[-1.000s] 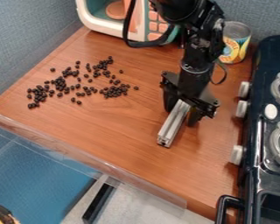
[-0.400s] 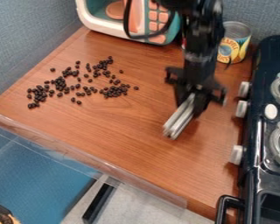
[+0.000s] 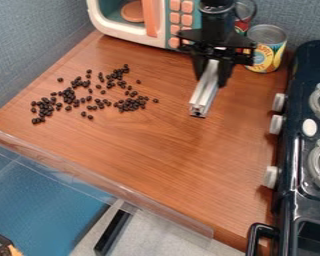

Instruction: Sweep into pile

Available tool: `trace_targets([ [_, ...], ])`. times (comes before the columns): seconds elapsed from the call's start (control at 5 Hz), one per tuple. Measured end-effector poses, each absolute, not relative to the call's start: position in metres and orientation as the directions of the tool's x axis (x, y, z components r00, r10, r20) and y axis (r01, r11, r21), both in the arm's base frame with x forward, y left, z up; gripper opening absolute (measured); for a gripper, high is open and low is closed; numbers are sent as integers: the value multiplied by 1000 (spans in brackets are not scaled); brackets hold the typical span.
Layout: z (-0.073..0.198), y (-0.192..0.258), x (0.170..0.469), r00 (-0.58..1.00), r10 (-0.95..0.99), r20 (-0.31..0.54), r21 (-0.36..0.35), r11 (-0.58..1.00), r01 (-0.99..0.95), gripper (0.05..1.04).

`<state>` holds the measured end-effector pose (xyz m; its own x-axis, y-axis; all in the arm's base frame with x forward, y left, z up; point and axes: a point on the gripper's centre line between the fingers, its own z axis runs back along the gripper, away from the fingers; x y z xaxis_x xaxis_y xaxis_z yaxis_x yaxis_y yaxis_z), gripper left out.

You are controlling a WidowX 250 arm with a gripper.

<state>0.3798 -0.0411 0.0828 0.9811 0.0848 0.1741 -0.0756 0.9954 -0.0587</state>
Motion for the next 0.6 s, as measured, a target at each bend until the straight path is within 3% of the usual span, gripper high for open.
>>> trace_targets([
  [0.4,75,26,358,841,511,175,100,841,-532,396],
  [0.6,70,54,339,695,697,177,135,682,-719,396],
])
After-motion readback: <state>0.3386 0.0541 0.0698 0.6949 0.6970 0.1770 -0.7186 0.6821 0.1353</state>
